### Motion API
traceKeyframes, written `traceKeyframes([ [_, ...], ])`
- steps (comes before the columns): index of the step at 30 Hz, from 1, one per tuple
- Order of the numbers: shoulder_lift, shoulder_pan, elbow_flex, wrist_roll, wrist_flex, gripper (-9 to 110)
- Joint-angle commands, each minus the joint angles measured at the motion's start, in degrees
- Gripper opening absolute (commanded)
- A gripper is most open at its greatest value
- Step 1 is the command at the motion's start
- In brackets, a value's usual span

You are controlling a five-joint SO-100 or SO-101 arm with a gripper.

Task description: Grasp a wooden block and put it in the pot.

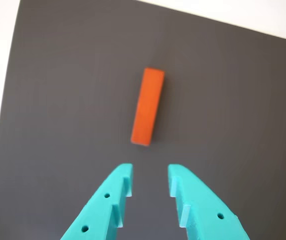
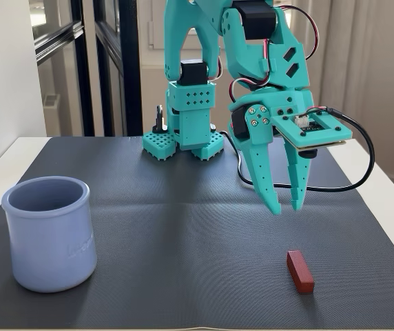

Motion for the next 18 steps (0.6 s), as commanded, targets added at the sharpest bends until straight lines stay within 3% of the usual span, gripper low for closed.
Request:
traceKeyframes([
  [1, -2.20, -0.09, -6.59, 3.78, -0.44, 12],
  [18, -14.59, -3.87, -13.54, 6.50, -0.70, 18],
])
